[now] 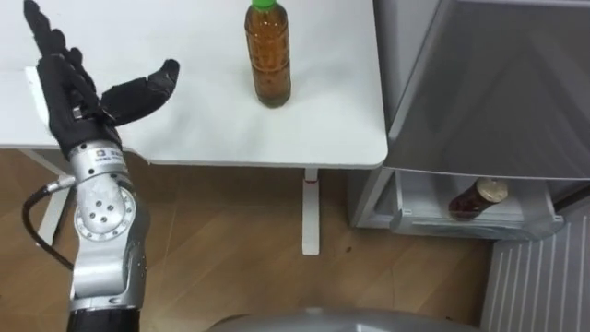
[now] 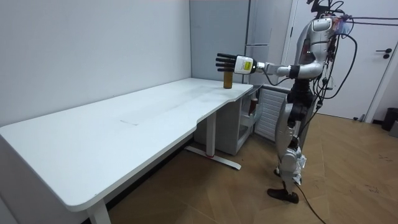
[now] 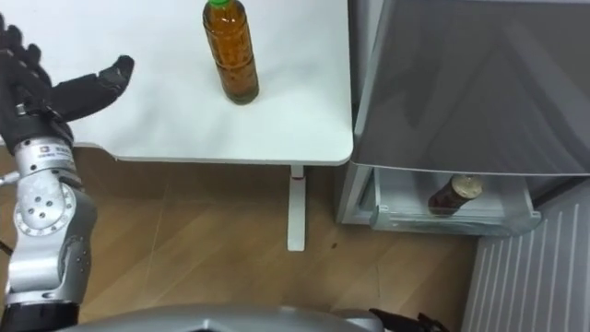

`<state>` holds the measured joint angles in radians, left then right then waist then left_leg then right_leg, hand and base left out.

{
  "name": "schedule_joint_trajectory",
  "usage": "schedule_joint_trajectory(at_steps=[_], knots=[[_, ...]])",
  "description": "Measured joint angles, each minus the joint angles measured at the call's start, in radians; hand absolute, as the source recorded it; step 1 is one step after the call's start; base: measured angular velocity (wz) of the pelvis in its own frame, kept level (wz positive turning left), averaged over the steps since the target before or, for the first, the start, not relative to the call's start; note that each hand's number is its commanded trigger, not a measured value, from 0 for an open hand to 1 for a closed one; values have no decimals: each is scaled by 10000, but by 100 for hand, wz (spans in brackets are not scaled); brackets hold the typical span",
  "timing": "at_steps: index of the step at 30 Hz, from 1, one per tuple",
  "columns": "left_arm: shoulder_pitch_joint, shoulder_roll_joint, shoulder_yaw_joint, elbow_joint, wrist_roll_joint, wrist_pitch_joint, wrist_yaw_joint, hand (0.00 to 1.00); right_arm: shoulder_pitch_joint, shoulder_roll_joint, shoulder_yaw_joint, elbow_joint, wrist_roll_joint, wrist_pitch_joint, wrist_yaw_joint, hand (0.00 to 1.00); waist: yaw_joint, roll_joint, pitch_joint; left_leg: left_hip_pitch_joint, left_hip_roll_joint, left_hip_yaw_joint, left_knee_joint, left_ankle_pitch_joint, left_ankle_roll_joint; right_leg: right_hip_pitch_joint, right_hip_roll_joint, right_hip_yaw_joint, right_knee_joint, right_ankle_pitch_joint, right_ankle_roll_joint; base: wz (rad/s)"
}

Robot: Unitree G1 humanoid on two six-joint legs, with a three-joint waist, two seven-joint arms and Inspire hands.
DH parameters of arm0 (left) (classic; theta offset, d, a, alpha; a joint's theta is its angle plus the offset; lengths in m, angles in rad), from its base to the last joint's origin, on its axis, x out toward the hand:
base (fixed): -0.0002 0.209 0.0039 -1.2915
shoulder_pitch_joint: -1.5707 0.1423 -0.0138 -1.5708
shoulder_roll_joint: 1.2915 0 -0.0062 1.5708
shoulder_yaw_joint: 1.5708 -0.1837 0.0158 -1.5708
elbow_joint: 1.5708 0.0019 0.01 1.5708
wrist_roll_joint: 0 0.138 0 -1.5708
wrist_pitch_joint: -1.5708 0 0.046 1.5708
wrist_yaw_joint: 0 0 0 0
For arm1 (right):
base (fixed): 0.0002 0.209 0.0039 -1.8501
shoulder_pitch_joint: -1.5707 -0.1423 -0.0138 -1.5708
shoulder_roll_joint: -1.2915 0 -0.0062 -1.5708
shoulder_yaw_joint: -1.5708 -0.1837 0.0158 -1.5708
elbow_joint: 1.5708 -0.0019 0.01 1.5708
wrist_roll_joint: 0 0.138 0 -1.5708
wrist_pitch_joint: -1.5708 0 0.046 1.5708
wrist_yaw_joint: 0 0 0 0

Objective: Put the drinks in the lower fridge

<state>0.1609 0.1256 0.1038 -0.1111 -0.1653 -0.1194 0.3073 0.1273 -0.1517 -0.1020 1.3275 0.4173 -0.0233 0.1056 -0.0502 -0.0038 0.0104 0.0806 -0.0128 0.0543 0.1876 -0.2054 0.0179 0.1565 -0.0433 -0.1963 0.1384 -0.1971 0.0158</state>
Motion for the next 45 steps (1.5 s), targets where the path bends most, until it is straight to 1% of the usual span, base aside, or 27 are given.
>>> schedule_joint_trajectory(at_steps=[6, 7, 9, 12, 15, 17, 20, 23, 26, 28, 31, 33, 36, 37, 39, 40, 42, 44, 45], knots=[[-46, 3, -9, 2, 4, 188, -1008, 0, -178, -89, -3, 29, -706, 21, 7, 0, -45, 27, 1, -9, -4, 1, -17, 0, 0, -18, 3, 58, -4, 0, 0, 0], [-56, 3, -10, 2, 4, 226, -1073, 0, -178, -94, -3, 28, -754, 21, -1, 0, -48, 34, 2, -9, -5, 3, -18, 0, 0, -18, 3, 68, -4, 0, 0, 0], [-100, 3, -9, 1, 5, 388, -1299, 0, -160, -93, -5, 6, -828, 28, -53, 0, -50, 49, 1, -15, -3, 7, -15, 0, 0, -16, 2, 71, -3, 0, 0, 0], [-158, 3, -14, 1, 14, 794, -1725, 0, -146, -94, -5, -57, -904, 63, -216, 0, -58, 90, -11, -35, -2, 12, -14, 0, 0, 5, 2, 80, 3, 0, 0, 0], [-166, 12, -17, 1, 1, 1057, -2021, 0, -144, -94, -6, -161, -1004, 175, -279, 0, -117, 97, -14, -53, 1, 14, 6, 0, -1, -2, 4, 84, 4, 0, 0, 0], [-166, 27, -17, 1, 0, 1177, -2155, 0, -151, -94, -6, -188, -1056, 210, -300, 0, -172, 105, -26, -50, 0, 14, 17, 1, 0, 1, 3, 85, 15, 0, 0, 0], [-169, 33, -17, 1, 2, 1264, -2391, 0, -155, -93, -5, -247, -1082, 253, -325, 0, -261, 97, -43, -32, 3, 19, 24, 1, 0, 0, 4, 106, 44, 0, 0, 0], [-184, 36, -15, 1, 5, 1405, -2581, 0, -150, -91, -3, -273, -1086, 257, -383, 0, -275, 100, -47, -10, 18, 95, 26, 1, 0, -15, 8, 178, 112, 0, 1, -7], [-350, 81, 5, 1, 4, 1553, -2748, 0, -157, -79, 9, -282, -1083, 293, -373, 0, -275, 57, -59, -3, 17, 136, 24, 2, 3, -17, 2, 216, 122, 0, 0, -4], [-529, 88, 5, 7, 5, 1590, -2772, 0, -145, -77, 19, -347, -1083, 349, -358, 0, -275, 29, -60, 1, 16, 153, 24, 3, 4, -17, 0, 218, 128, 0, 0, 0], [-979, 130, 9, 308, -38, 1591, -2768, 0, -188, -79, 19, -319, -1108, 376, -291, 0, -272, -10, -60, 6, 20, 205, 55, 4, 5, -17, 6, 287, 135, 1, -1, -4], [-1368, 235, 6, 600, -270, 1632, -2748, 0, -166, -86, 20, -302, -1094, 400, -269, 0, -306, -20, -53, -33, 24, 256, 95, 2, 5, -53, 6, 297, 148, 4, -6, 0], [-1737, 313, 3, 821, -412, 1634, -2677, 0, -190, -89, 18, -314, -1082, 449, -263, 0, -305, 15, -49, -57, 29, 305, 91, 1, 6, -137, 10, 343, 165, 15, -19, -6], [-1796, 341, 3, 856, -424, 1640, -2666, 0, -188, -95, 18, -315, -1082, 463, -264, 0, -306, 26, -43, -58, 30, 322, 89, 2, 6, -146, 11, 356, 165, 16, -20, -8], [-1955, 591, 5, 966, -738, 1663, -2661, 0, -162, -145, 12, -402, -1094, 476, -270, 0, -325, 86, -50, -54, 52, 397, 49, 2, 6, -201, 30, 464, 166, 18, -24, -11], [-1984, 670, 6, 986, -821, 1670, -2653, 0, -153, -159, 13, -426, -1095, 477, -274, 0, -325, 106, -48, -46, 59, 412, 21, 2, 5, -215, 39, 479, 166, 20, -27, -13], [-2076, 868, 6, 1046, -990, 1821, -2582, 0, -136, -211, 15, -448, -1085, 482, -282, 0, -395, 197, -50, -47, 65, 479, -7, 3, 4, -250, 46, 543, 164, 22, -30, -7], [-2249, 914, 12, 1227, -1087, 1905, -2566, 0, -139, -227, 11, -459, -1085, 479, -281, 0, -430, 243, -50, -51, 65, 486, -16, 3, 4, -258, 46, 561, 160, 22, -30, 0], [-2308, 924, 17, 1260, -1094, 1959, -2560, 0, -189, -234, 11, -457, -1107, 482, -281, 0, -517, 248, -49, -47, 65, 485, -20, 4, 3, -257, 46, 567, 154, 22, -30, 0]])
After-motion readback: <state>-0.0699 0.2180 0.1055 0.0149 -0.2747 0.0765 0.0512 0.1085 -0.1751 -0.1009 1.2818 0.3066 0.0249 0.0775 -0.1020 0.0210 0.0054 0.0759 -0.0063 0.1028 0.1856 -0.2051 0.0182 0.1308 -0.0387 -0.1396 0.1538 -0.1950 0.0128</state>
